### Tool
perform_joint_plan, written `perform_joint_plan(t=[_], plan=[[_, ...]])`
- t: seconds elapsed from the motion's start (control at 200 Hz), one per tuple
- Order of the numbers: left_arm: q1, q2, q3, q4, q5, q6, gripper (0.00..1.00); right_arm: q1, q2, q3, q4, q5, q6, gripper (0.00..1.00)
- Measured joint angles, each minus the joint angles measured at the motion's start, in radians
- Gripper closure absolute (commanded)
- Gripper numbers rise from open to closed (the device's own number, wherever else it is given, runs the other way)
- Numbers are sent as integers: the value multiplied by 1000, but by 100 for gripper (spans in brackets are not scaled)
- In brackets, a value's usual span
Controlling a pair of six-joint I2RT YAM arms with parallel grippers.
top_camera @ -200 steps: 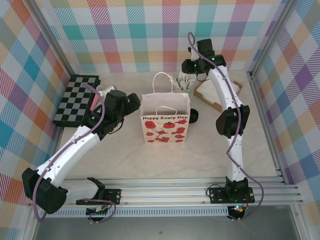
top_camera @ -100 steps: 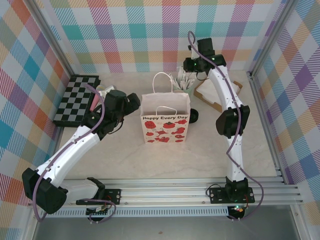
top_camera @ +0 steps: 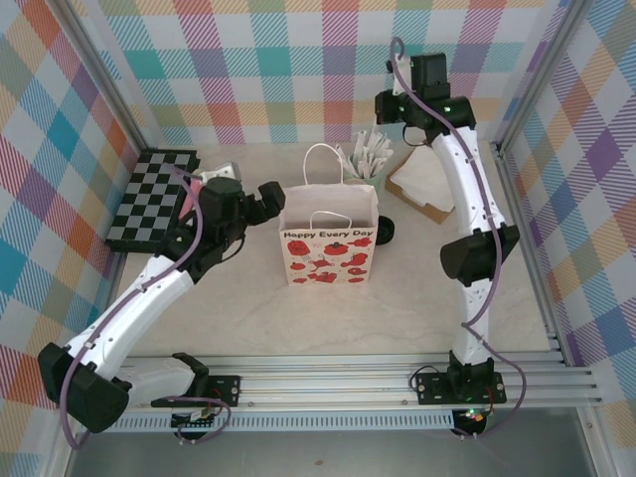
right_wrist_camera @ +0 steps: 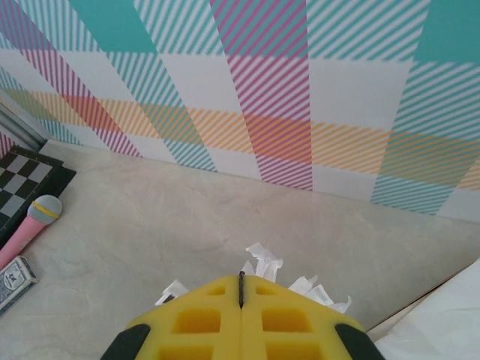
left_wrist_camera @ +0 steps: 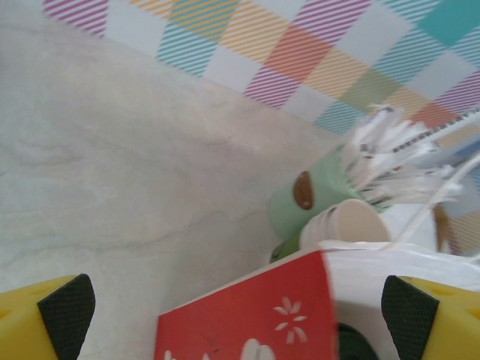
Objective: Pack the takeout coffee
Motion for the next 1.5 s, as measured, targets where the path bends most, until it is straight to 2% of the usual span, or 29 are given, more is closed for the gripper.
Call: perform_joint_plan(t=[0.16,0.42,0.615,0.72,0.8,0.97,1.27,1.5], plan=[[2,-49,3,110,119,111,0,13,-76,0,1,34,-1,100],[5,-17,85,159,313,246,0,42,-233,-12,3,80,-2,100],[6,34,119,168,354,230,0,63,-451,-211,99,101,3,100],[6,65,142,143,306,187,0,64,-592,-380,197,101,15,100],[8,80,159,95,221,137,0,64,-685,-488,266,81,30,100],[29,89,179,-29,78,14,0,63,-795,-582,348,-45,57,100],[35,92,183,-177,66,-92,0,66,-823,-610,360,-352,82,100],[35,89,185,-296,-95,-219,0,113,-785,-699,352,-437,84,100]])
